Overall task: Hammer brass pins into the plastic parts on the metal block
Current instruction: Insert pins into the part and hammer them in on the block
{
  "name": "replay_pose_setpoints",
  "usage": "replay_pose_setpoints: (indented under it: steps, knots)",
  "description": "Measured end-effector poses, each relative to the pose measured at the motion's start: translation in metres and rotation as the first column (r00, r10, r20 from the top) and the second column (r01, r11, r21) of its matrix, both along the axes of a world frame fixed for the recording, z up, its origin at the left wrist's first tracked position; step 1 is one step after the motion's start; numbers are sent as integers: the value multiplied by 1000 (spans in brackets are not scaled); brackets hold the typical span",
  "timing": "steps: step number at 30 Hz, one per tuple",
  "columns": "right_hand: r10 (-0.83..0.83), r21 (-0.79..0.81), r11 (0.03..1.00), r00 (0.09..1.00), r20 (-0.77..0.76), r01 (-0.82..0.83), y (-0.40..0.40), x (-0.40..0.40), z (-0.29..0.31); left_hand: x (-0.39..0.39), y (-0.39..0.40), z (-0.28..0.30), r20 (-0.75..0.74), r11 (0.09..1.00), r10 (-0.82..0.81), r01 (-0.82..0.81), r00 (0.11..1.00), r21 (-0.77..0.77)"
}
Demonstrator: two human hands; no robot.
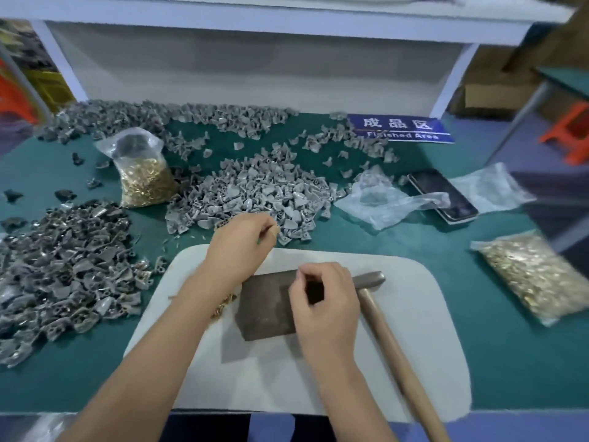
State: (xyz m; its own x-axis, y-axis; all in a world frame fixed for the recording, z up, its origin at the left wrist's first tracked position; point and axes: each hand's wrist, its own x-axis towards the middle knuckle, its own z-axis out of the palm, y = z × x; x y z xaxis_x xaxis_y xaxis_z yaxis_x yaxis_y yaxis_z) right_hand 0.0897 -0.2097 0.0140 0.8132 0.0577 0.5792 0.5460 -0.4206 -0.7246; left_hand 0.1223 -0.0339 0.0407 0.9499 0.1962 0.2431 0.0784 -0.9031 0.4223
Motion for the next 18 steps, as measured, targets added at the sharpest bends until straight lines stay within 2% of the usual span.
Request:
replay_pose_setpoints:
  steps: [8,14,18]
  knots:
    - [-50,17,999,998,-30,51,4,-8,-6,26,22,-3,-115,947,-261,278,958,163]
    - [-83,5,997,997,10,83,7,-27,-11,34,19,1,-215,918,-302,344,929,198]
    - [-82,112,990,996,-20,84,6,-29,-9,37,15,8,-231,901,-287,344,930,264]
